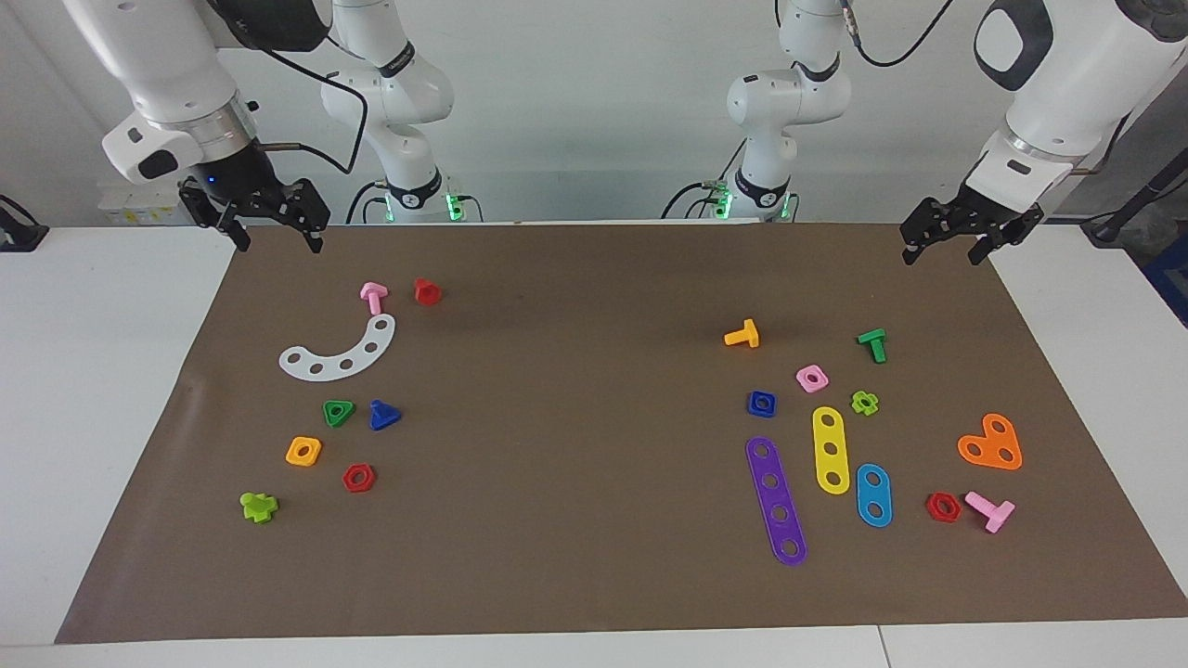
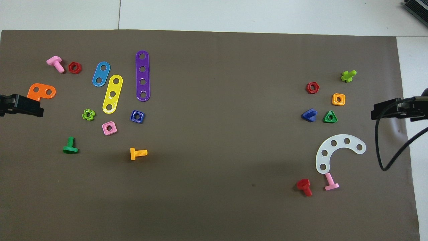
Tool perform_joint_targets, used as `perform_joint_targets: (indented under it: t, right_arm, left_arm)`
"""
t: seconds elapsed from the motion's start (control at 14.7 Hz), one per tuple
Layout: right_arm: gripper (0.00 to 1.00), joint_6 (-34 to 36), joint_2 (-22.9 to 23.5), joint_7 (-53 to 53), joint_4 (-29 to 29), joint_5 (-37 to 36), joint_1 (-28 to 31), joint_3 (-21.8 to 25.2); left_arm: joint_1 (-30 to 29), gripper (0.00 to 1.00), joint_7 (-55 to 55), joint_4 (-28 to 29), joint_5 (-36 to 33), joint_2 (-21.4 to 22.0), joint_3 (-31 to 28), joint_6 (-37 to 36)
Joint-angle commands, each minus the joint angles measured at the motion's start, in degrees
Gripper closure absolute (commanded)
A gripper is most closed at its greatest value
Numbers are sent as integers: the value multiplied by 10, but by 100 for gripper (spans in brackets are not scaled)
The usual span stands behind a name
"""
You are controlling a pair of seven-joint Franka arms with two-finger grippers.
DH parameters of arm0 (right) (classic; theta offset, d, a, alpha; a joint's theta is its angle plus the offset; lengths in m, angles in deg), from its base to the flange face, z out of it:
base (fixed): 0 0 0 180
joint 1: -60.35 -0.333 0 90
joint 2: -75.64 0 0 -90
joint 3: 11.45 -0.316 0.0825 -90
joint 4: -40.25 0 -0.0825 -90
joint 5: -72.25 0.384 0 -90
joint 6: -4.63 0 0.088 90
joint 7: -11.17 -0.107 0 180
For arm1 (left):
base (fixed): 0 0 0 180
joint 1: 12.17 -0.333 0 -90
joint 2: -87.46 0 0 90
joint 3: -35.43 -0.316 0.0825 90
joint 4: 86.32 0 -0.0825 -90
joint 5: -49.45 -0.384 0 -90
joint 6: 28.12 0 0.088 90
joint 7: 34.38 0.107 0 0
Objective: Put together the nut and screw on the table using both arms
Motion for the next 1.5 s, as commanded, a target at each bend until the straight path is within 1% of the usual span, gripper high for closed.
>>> perform_joint_targets:
  t: [0.0, 0.14, 0.27, 0.54, 0.75, 0.88, 0.95, 1.02, 1.22, 1.29, 1.43]
  right_arm:
    - [0, -34, -16, 18, -33, -2, 2, -5]
    - [0, -64, -17, 18, -64, 0, 0, -5]
    - [0, -130, -22, 18, -114, 2, -1, -8]
    - [0, -237, 8, 20, -186, 5, -22, -10]
    - [0, -311, 55, 62, -213, 8, -26, -10]
    - [0, -372, 88, 91, -232, 42, -27, -10]
    - [0, -404, 102, 108, -241, 46, -27, -10]
    - [0, -437, 114, 127, -253, 46, -26, -10]
    - [0, -498, 139, 179, -282, 47, -16, -10]
    - [2, -517, 144, 196, -291, 47, -12, -10]
    - [11, -539, 154, 206, -300, 47, -8, -10]
  left_arm:
    - [6, 0, 3, 26, -13, 19, -3, 14]
    - [6, 0, 2, 26, -13, 19, -3, 14]
    - [6, 0, 2, 26, -13, 19, -3, 14]
    - [6, 0, 1, 26, -13, 19, -3, 14]
    - [6, 0, 1, 26, -13, 19, -3, 13]
    - [6, 0, 1, 26, -13, 19, -3, 13]
    - [6, 0, 1, 26, -13, 19, -3, 13]
    - [6, 0, 1, 26, -13, 19, -3, 13]
    - [6, 0, 1, 26, -13, 19, -3, 14]
    - [6, 0, 1, 26, -13, 19, -3, 14]
    - [6, 0, 1, 26, -13, 19, -3, 13]
